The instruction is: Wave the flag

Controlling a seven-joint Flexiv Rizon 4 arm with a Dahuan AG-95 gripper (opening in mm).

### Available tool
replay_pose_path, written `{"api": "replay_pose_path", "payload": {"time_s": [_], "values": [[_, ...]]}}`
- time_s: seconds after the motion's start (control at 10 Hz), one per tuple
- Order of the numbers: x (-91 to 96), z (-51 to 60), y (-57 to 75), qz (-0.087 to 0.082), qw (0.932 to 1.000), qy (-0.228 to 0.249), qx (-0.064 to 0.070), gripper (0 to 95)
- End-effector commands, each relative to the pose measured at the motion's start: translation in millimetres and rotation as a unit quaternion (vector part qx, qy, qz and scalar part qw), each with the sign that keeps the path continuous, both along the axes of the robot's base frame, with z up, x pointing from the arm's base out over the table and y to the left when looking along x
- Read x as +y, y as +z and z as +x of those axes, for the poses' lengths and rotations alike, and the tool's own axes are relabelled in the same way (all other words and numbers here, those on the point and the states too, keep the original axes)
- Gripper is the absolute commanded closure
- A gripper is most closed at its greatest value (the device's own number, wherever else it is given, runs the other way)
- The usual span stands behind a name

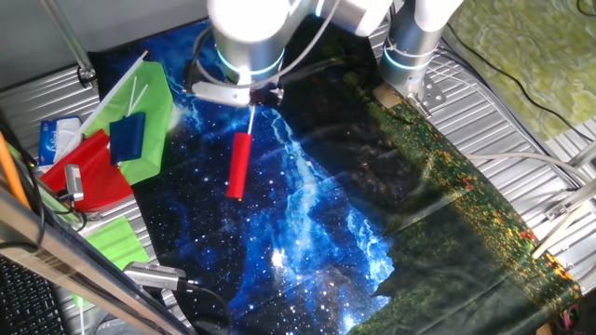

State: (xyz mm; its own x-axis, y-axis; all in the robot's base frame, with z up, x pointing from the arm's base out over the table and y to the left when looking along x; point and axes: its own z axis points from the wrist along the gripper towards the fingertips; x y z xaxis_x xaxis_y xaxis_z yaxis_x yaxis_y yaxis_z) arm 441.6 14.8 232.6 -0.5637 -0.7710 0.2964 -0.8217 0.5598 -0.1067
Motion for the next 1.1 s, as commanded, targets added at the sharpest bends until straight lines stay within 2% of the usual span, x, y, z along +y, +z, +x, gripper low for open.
{"api": "replay_pose_path", "payload": {"time_s": [0.1,0.3,0.6,0.8,1.1], "values": [[-18.5,3.7,-4.0,0.159,0.9472,-0.271,0.065,95.0],[-26.1,2.8,-11.3,0.159,0.9411,-0.291,0.068,95.0],[-32.8,10.1,-27.2,0.162,0.9447,-0.275,0.075,95.0],[-40.0,11.9,-45.9,0.166,0.9474,-0.262,0.077,95.0],[-40.1,10.1,-45.3,0.164,0.9501,-0.253,0.082,95.0]]}}
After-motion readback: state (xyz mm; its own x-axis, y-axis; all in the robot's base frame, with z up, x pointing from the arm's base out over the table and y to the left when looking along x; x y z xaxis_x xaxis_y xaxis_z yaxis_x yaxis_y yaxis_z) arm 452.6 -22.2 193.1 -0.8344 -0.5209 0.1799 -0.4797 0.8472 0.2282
